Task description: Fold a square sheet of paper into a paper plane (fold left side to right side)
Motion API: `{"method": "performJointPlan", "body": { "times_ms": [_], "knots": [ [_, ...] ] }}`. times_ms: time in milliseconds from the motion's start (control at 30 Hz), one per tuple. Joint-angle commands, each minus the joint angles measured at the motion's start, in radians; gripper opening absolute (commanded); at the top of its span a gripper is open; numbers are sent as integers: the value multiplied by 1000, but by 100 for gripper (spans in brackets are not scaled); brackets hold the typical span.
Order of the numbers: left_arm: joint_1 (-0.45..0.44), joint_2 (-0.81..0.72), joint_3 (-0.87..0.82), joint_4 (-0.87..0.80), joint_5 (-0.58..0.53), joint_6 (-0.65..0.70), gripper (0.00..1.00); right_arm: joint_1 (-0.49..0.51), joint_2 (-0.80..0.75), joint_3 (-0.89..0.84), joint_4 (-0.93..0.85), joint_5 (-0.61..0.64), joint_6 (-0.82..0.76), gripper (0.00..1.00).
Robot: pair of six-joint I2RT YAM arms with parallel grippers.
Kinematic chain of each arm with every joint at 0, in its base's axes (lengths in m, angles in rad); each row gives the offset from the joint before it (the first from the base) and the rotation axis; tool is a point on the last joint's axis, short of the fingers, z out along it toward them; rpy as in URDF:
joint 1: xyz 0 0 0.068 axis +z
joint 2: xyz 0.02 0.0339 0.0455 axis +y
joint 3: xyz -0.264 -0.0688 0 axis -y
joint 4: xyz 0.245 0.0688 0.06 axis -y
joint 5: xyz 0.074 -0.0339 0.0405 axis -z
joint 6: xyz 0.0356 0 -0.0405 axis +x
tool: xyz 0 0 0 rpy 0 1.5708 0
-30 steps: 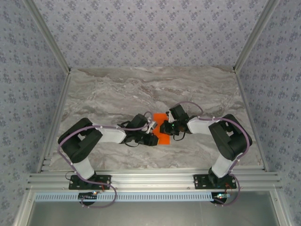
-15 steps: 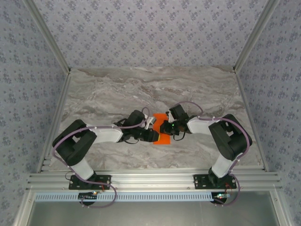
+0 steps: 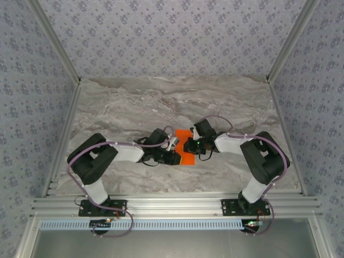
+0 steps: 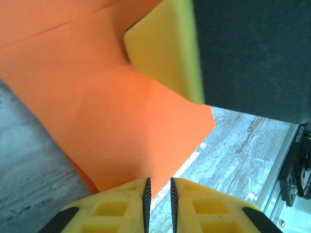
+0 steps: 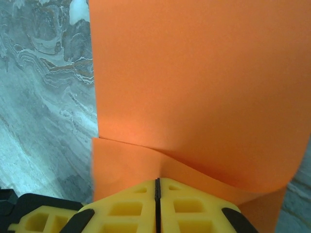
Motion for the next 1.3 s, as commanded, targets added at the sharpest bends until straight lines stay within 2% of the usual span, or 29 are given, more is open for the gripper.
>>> {"method": "performJointPlan", "body": {
  "times_ms": [0, 133, 267, 667, 833, 1267],
  "knots": [
    [-12, 19, -27, -25, -32, 9, 16, -9, -101, -14, -43, 33, -22, 9],
    [-14, 13, -52, -14, -51, -2, 11, -8, -190, -46, -55, 31, -22, 6],
    [-14, 13, -53, -13, -50, -2, 7, 13, -212, -87, -29, 9, -22, 5],
    [-15, 18, -64, -18, -64, 10, 4, 75, -92, -67, 84, -16, 7, 5],
    [-14, 21, -62, -28, -68, 16, 4, 91, -30, -30, 95, -24, 8, 5],
    [-13, 24, -53, -43, -71, 23, 4, 102, 5, -17, 59, 3, -11, 5]
  ]
}}
